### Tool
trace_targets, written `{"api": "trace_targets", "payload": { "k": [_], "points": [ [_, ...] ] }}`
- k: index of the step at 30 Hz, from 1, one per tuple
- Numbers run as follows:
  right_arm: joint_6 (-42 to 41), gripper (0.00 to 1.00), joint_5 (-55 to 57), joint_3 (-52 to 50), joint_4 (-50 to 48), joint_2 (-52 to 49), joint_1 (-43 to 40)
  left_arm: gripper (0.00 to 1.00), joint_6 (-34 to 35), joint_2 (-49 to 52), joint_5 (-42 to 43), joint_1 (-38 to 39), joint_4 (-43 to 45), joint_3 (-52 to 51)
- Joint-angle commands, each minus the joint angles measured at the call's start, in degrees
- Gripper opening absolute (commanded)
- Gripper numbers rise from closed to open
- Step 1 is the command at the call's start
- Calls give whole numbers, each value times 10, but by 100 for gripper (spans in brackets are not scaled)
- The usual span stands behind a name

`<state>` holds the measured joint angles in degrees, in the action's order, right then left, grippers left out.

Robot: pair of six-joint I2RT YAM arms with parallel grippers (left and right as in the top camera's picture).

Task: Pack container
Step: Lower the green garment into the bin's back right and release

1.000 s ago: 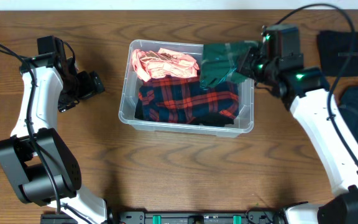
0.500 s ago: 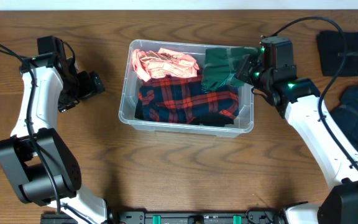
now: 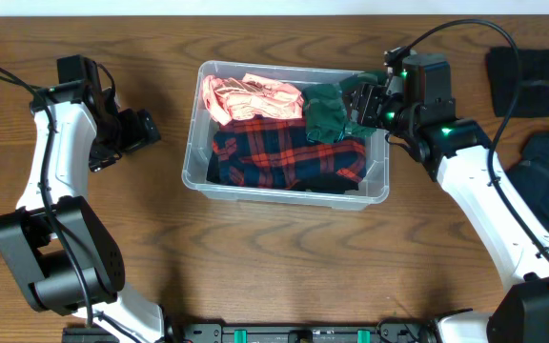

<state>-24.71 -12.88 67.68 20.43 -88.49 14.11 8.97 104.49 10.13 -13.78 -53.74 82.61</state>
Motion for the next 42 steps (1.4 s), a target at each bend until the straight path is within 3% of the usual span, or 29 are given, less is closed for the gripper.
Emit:
{"api": "trace_targets", "payload": {
  "k": [1, 5, 10, 13, 27, 37, 42],
  "points": [
    [96, 66, -15, 24, 2, 2, 2, 98, -3, 1, -3, -2, -2, -3],
    [156, 52, -5, 51, 5, 2, 2, 98, -3, 1, -3, -2, -2, -3],
    [180, 13, 11, 56, 18, -1, 2, 98, -3, 1, -3, -2, -2, -3],
    [180, 2, 11, 56, 29, -16, 4, 98, -3, 1, -3, -2, -2, -3],
    [175, 1, 56, 56, 28, -177, 34, 98, -3, 1, -3, -2, -2, -3],
    [175, 1, 56, 107, 40, -150, 34, 98, -3, 1, -3, -2, -2, -3],
    [180, 20, 56, 172, 82, -106, 33, 98, -3, 1, -3, -2, -2, -3]
  ]
}}
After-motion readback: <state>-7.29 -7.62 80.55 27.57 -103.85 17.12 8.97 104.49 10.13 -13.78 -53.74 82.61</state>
